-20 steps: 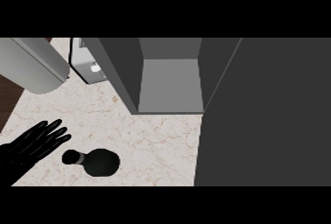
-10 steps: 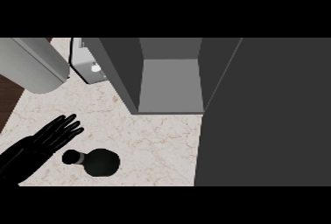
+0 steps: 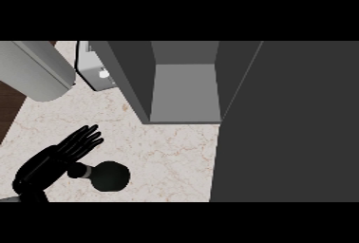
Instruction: Pick up the wine, place it into the cabinet and close the cabinet
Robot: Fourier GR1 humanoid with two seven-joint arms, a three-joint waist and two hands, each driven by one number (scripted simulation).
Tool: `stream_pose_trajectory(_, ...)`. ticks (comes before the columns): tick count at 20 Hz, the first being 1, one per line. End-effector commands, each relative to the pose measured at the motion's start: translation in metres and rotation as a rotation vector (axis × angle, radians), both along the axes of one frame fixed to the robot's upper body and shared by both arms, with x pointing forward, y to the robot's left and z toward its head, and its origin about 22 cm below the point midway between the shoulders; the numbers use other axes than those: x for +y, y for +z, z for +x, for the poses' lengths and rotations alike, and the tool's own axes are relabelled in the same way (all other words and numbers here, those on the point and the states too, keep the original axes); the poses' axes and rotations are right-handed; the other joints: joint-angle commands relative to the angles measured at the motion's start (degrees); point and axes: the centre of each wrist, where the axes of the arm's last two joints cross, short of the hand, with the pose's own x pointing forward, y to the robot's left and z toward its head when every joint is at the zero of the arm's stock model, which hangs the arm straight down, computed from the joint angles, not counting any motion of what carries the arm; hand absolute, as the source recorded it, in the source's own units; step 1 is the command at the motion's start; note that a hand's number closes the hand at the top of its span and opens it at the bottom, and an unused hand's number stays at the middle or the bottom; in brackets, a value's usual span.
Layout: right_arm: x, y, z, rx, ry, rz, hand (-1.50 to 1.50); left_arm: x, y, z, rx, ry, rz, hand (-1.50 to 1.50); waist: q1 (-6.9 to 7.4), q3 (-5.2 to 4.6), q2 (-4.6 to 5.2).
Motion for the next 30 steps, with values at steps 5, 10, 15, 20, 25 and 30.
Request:
stream_pose_trajectory(5, -0.010, 0.023, -0.022, -0.064, 0.025, 0.016, -1.50, -0.015, -0.020, 0.015, 0.011, -0.033, -0.010, -1.50, 0.09, 0.00, 0.04)
stream_pose_trajectory(10, -0.001, 0.012, -0.027, -0.046, 0.027, 0.041, -1.50, -0.014, -0.035, 0.015, 0.028, -0.036, -0.007, -1.50, -0.02, -0.01, 0.01)
stream_pose_trajectory(15, -0.005, 0.026, -0.031, -0.049, 0.051, 0.022, -1.50, -0.010, -0.051, 0.009, 0.020, -0.024, -0.012, -1.50, -0.13, -0.07, 0.02)
stream_pose_trajectory(20, -0.008, 0.020, -0.025, -0.063, 0.032, 0.025, -1.50, -0.019, -0.061, 0.015, 0.040, -0.024, 0.005, -1.50, -0.33, -0.04, 0.08)
stream_pose_trajectory(25, -0.001, 0.019, -0.034, -0.062, 0.036, 0.012, -1.50, -0.009, -0.067, 0.002, 0.036, -0.046, 0.018, -1.50, -0.22, -0.05, -0.05)
stream_pose_trajectory(30, 0.004, 0.010, -0.022, -0.057, 0.044, 0.040, -1.50, -0.029, -0.079, 0.013, 0.052, -0.044, 0.017, -1.50, -0.34, -0.05, 0.06)
